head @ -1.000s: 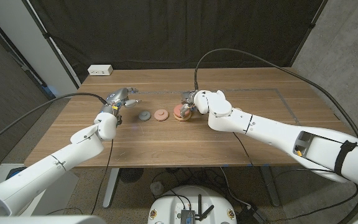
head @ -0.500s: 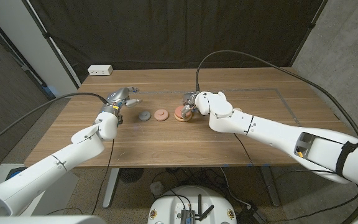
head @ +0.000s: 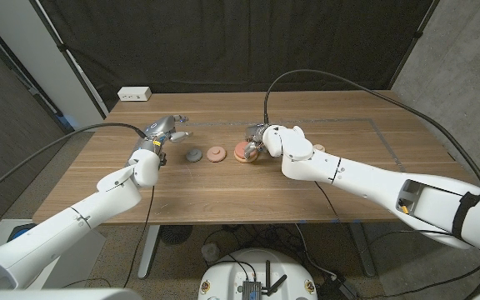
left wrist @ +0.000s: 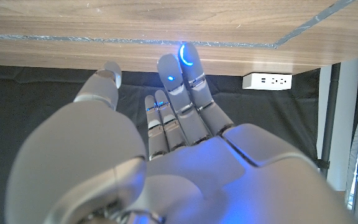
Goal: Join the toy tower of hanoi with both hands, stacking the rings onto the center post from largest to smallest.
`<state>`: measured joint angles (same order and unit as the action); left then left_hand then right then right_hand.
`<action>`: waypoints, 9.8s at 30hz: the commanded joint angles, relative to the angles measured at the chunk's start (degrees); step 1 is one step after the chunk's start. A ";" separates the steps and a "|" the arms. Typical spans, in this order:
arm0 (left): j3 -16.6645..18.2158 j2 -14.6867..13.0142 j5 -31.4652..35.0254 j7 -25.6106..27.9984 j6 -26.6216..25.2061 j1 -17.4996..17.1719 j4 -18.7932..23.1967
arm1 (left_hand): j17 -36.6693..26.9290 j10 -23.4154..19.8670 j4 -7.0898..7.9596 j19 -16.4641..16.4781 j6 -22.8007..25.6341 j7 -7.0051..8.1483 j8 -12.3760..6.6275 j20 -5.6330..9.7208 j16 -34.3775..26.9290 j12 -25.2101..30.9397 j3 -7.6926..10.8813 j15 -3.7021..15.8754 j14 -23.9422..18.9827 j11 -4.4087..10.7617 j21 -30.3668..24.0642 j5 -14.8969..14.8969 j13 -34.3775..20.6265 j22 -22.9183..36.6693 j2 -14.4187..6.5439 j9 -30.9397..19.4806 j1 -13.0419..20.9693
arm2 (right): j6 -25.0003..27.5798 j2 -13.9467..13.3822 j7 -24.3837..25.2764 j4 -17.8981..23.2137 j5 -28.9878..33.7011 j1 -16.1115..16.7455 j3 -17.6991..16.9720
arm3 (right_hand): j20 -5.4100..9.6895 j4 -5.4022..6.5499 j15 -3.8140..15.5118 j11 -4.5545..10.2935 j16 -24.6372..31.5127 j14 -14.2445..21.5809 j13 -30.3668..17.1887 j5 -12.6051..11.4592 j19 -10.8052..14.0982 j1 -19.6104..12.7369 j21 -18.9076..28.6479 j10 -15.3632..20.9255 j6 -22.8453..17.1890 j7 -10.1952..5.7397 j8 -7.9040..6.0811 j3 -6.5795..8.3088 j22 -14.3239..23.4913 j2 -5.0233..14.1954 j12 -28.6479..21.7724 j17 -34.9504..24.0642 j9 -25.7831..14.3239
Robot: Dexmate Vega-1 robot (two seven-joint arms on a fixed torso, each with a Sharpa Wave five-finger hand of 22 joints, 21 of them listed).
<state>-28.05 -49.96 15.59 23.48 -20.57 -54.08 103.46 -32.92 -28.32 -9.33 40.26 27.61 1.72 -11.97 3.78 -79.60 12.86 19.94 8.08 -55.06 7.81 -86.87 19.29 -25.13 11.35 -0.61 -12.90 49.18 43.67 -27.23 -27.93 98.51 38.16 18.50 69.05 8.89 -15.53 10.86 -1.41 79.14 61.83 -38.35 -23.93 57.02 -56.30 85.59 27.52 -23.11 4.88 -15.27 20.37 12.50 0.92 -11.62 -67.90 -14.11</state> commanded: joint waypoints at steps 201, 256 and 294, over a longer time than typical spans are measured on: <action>-9.78 -7.19 13.35 -30.28 -11.02 12.01 11.53 | 1.54 1.70 -0.38 -1.79 -1.63 -0.63 0.40 8.11 -1.37 -0.79 0.99 4.43 1.42 -0.49 -1.39 -0.27 -1.59 0.89 4.20 -0.18 4.13 | 0.33 -18.18 37.45 18.75 -6.38 31.93 -27.70 | 3.45 6.92 1.65 6.98 -4.09 -0.06 3.70 6.73 -3.81 5.23 2.24 0.23 -3.73 -8.83 -0.35 6.82 0.24 -2.12 -1.06 -1.91 -1.24; -12.70 -3.31 18.38 -43.43 6.03 17.10 2.20 | 1.72 8.20 1.06 -1.53 -9.24 -3.62 1.44 7.99 -2.57 -1.76 -2.47 4.36 2.34 -4.43 0.06 -2.97 -1.12 -0.17 5.39 0.64 -1.14 | 2.54 -16.43 37.44 18.33 -7.36 29.39 -25.56 | 3.44 6.66 1.67 6.67 -3.91 -0.55 3.59 5.79 -3.76 6.57 2.37 2.03 -5.35 -7.35 -0.42 7.70 0.17 -1.48 -1.10 -1.82 -1.63; -14.48 -0.43 22.73 -41.93 8.40 17.52 -1.80 | 2.31 7.20 0.42 -1.06 -8.43 -3.25 0.56 8.02 -2.78 -0.98 -2.54 4.37 2.06 -3.80 0.04 -3.81 -0.64 -0.12 5.21 0.82 -0.15 | 4.85 -16.22 37.32 18.47 -9.05 27.92 -24.22 | 3.43 6.61 1.65 6.37 -3.79 -0.74 3.24 5.12 -3.82 7.69 2.24 2.79 -5.72 -7.05 0.06 8.34 -0.15 -1.12 -1.04 -1.88 -1.58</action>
<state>-42.11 -50.85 37.56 -17.98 -12.18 -36.87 102.19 -30.52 -20.88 -8.79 38.94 18.91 -1.84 -10.85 3.68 -82.21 11.48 17.31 7.16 -52.72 3.80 -86.77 15.67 -25.76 11.18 4.58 -11.98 48.50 48.16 -43.45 9.29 116.99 29.41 46.90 44.43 7.57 -8.92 10.64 5.02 75.37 60.81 -34.95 -18.48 53.26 -48.26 87.74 29.91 -28.55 -2.34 -15.30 28.46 12.24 -0.59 -12.64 -69.62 -15.57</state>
